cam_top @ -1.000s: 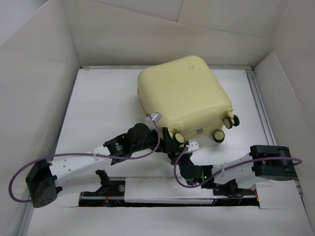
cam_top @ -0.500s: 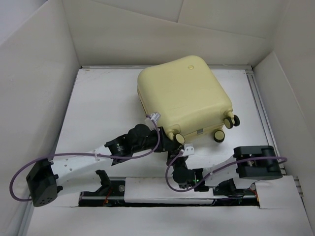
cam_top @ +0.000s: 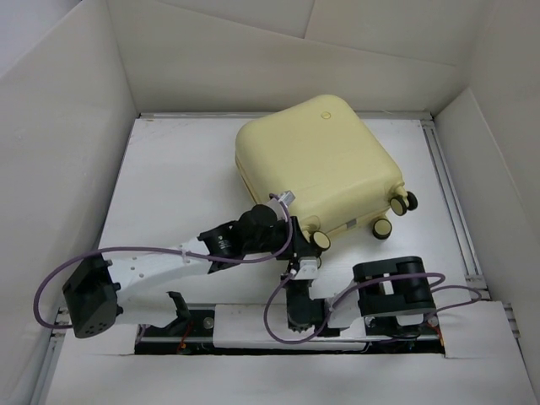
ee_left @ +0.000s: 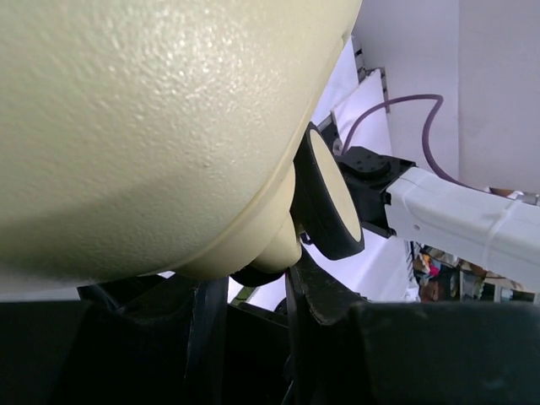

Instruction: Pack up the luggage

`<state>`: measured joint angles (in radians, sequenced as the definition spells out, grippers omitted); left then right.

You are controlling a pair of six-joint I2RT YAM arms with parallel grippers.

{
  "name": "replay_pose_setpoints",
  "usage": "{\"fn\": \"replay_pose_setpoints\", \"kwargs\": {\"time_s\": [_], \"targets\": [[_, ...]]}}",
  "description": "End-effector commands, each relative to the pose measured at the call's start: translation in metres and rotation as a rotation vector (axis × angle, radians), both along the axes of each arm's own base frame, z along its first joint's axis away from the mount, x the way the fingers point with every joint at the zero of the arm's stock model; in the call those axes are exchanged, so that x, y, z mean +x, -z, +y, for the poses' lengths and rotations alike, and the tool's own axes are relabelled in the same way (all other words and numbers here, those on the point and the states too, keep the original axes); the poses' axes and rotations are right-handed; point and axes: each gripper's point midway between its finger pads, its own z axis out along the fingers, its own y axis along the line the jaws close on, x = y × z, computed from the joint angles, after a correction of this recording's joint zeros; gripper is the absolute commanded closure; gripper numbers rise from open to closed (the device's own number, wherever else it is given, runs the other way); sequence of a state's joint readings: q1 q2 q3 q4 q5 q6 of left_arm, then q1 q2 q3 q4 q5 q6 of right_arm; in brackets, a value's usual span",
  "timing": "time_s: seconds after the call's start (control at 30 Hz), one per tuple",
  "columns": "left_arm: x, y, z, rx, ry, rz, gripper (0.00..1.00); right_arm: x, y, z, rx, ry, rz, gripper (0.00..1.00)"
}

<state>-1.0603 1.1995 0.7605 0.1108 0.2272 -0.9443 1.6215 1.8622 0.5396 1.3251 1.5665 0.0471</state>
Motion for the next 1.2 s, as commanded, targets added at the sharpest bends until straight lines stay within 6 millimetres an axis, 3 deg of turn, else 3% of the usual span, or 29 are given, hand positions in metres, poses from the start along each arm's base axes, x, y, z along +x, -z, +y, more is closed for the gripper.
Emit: {"fn": "replay_pose_setpoints", "kwargs": {"time_s": [0.0,0.17,0.27,0.43,0.53,0.63,0.73,0.8,0.83,0.87,0.9,0.93,0.97,1.0,1.1,1.17], "targets": [[-0.013,-0.126,-0.053,-0.371,0.1,-0.18,1.0,-0.016,-0.049,0.084,0.377,-0.336,-0.069,1.0],[-0.026,-0.132,-0.072,-0.408,0.147,-0.161,1.0,-0.011,-0.065,0.122,0.42,-0.393,-0.108,1.0],[-0.032,-0.13,-0.083,-0.413,0.167,-0.143,1.0,-0.011,-0.069,0.138,0.362,-0.428,-0.122,1.0],[-0.037,-0.131,-0.091,-0.434,0.178,-0.125,1.0,-0.014,-0.076,0.144,0.373,-0.467,-0.142,1.0],[-0.055,-0.138,-0.103,-0.447,0.225,-0.119,1.0,-0.013,-0.076,0.168,0.326,-0.564,-0.152,1.0],[-0.055,-0.146,-0.103,-0.45,0.209,-0.142,1.0,-0.005,-0.088,0.177,0.388,-0.594,-0.152,1.0],[-0.051,-0.151,-0.099,-0.446,0.182,-0.161,1.0,-0.006,-0.091,0.161,0.455,-0.596,-0.153,1.0],[-0.049,-0.156,-0.093,-0.45,0.168,-0.189,1.0,-0.009,-0.082,0.137,0.497,-0.569,-0.141,0.99],[-0.045,-0.153,-0.09,-0.426,0.144,-0.197,1.0,-0.019,-0.077,0.129,0.516,-0.556,-0.126,0.91],[-0.043,-0.153,-0.087,-0.416,0.131,-0.208,0.94,-0.016,-0.063,0.106,0.508,-0.466,-0.087,0.79],[-0.042,-0.166,-0.08,-0.432,0.116,-0.228,0.86,-0.017,-0.064,0.096,0.516,-0.437,-0.076,0.57],[-0.038,-0.169,-0.077,-0.429,0.094,-0.245,0.78,-0.019,-0.062,0.088,0.512,-0.412,-0.063,0.47],[-0.032,-0.168,-0.071,-0.409,0.076,-0.253,0.6,-0.023,-0.058,0.078,0.51,-0.376,-0.045,0.39],[-0.024,-0.174,-0.062,-0.411,0.046,-0.261,0.53,-0.021,-0.05,0.066,0.481,-0.358,-0.037,0.3],[-0.006,-0.178,-0.041,-0.355,-0.04,-0.324,0.31,-0.031,-0.039,0.046,0.446,-0.316,-0.006,0.21],[0.008,-0.202,-0.016,-0.345,-0.147,-0.392,0.25,-0.035,-0.034,0.037,0.423,-0.296,0.007,0.18]]}}
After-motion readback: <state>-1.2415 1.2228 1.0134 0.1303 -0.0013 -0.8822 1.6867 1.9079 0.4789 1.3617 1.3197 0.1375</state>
